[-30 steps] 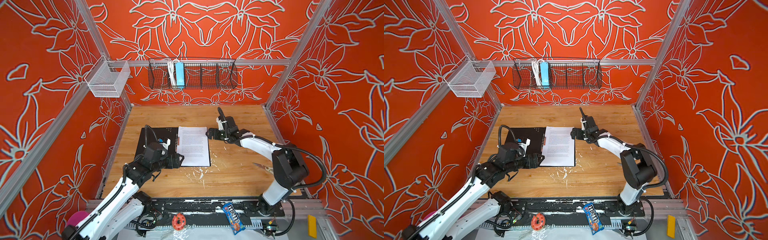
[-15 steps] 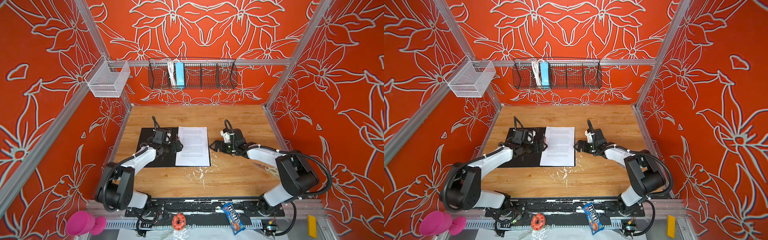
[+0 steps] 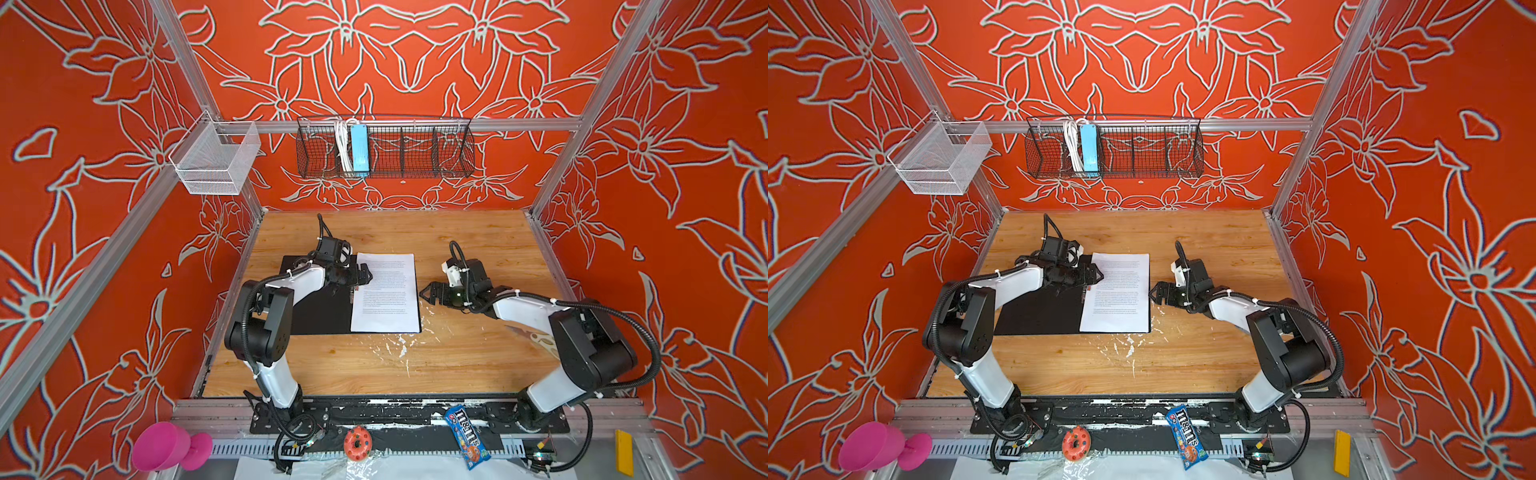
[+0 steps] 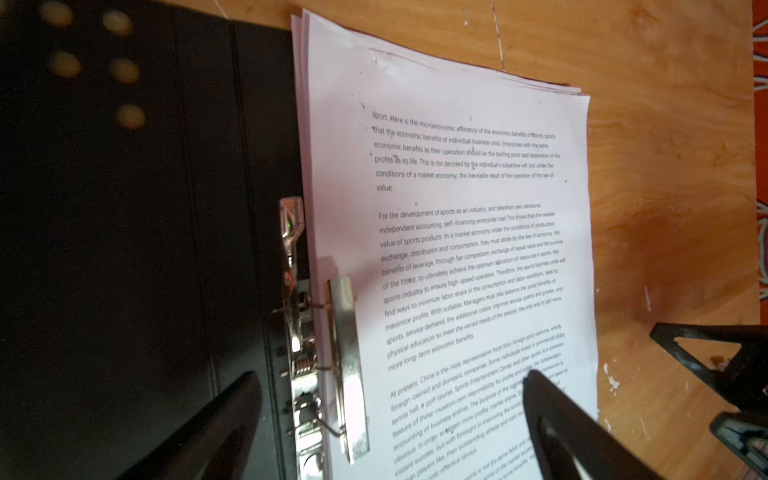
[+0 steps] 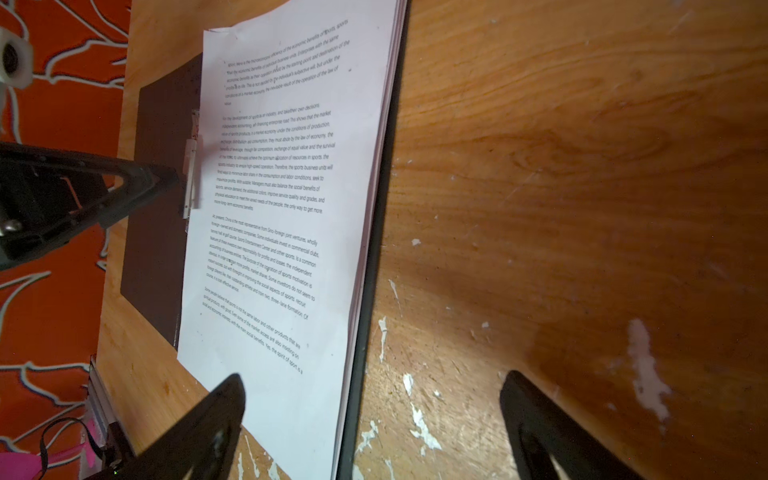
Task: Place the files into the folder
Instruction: 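Move the left gripper to the folder's clip while the right draws back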
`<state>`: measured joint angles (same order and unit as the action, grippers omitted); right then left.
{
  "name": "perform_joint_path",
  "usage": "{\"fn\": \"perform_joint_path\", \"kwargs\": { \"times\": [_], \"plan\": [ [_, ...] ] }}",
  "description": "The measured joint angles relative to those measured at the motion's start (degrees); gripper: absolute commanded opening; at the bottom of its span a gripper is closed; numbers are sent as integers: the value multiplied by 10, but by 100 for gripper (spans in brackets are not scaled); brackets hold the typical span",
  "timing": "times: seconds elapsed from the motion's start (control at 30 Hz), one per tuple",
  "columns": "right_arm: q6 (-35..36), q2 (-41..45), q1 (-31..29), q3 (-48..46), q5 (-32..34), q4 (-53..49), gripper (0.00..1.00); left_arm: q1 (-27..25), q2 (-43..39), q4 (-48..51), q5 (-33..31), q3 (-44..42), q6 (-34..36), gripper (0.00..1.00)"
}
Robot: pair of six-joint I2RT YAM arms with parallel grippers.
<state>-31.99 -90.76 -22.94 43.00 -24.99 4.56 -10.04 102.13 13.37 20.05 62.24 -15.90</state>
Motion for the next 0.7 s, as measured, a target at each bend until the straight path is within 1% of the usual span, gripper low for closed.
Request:
{"fn": "perform_joint_path", "kwargs": {
  "times": [0.13, 0.33, 0.57, 0.7],
  "plan": [
    [0, -1, 0, 0, 1, 0, 97, 0, 30, 16, 0, 16, 9, 98],
    [0, -2, 0, 0, 1, 0, 97, 0, 46, 28, 8, 37, 16, 98],
    [0, -7, 0, 1, 1, 0, 97, 2, 52, 32, 49, 43, 12, 98],
    [0, -8, 0, 3, 1, -6, 96, -10, 52, 35, 65, 42, -3, 98]
  ]
}}
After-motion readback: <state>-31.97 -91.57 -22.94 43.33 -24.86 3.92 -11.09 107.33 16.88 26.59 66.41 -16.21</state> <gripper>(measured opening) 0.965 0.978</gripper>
